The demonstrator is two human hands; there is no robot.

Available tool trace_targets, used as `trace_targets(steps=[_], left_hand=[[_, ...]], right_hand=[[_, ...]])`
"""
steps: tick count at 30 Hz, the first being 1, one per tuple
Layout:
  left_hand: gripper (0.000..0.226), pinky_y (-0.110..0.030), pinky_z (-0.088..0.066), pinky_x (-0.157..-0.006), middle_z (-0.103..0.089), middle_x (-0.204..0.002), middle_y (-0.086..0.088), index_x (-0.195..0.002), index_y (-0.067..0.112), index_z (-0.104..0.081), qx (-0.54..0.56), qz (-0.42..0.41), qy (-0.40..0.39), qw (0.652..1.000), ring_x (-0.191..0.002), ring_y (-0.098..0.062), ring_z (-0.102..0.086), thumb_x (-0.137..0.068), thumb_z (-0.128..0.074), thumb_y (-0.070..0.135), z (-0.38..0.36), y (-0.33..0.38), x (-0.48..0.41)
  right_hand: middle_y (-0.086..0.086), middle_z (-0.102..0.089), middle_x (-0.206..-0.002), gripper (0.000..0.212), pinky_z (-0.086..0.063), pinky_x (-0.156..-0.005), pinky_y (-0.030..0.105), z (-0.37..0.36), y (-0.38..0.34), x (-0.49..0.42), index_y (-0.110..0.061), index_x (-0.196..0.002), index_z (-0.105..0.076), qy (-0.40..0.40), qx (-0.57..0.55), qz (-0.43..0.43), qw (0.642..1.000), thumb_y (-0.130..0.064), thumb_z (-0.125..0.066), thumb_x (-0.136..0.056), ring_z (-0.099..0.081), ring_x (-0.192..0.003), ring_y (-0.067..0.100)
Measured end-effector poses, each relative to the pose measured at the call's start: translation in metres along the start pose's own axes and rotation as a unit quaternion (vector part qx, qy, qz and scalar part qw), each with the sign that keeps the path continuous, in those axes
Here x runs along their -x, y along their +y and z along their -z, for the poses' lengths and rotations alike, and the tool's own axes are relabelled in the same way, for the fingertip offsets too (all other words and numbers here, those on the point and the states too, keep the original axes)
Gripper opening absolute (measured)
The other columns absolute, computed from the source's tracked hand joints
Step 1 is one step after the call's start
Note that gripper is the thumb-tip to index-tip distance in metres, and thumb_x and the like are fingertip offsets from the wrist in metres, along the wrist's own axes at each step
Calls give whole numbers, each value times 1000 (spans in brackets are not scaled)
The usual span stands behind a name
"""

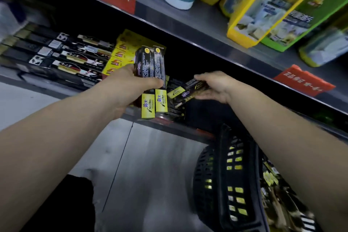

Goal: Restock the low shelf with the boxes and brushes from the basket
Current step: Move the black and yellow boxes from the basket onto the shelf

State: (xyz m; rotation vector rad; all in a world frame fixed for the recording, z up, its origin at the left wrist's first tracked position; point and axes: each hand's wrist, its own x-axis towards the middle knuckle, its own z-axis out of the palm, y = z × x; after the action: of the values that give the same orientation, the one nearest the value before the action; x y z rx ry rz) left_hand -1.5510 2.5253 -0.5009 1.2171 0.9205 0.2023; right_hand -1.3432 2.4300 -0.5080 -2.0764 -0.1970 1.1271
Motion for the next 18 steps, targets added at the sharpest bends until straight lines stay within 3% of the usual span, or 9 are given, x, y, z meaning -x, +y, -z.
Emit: trace_targets(steps=[3, 7, 13, 18], left_hand=[[36, -44, -53, -87, -71, -94, -3, -102, 23, -59, -16, -9, 7, 1000, -87, -23, -68, -72, -78, 25, 5, -1, -11], [42, -46, -53, -87, -71, -96, -3, -106, 23, -60, -27, -4, 17, 999, -90, -25, -68, -69, -78, 30, 8, -1, -23], [43, -42, -55, -84, -71, -97, -2, -110, 21, -59, -32, 14, 17, 999, -90, -22, -69, -71, -77, 31, 7, -6, -36], [46, -46, -54, -85, -72, -97, -3, -113, 20, -60, -35, 16, 33, 999, -88, -24, -70, -71, -76, 31, 10, -9, -47]], right_hand=[[5, -57, -103, 19, -53, -54, 18, 11, 1, -39, -13, -107, -57, 89, -19, 17, 996, -27, -55, -94, -58, -71, 10], [1, -47, -97, 40, -40, -60, 17, 16, 2, -85, -13, -131, -47, 166, -9, 46, 985, -34, -46, -97, -42, -66, 5], [8, -50, -107, 35, -48, -84, 33, -3, 3, -135, -11, -128, -44, 126, 90, 73, 985, -30, -41, -100, -50, -88, 17], [10, -40, -143, 52, -45, -100, 35, -14, 15, -156, -16, -148, -22, 13, 136, 40, 990, -32, -38, -101, -51, -119, 23]])
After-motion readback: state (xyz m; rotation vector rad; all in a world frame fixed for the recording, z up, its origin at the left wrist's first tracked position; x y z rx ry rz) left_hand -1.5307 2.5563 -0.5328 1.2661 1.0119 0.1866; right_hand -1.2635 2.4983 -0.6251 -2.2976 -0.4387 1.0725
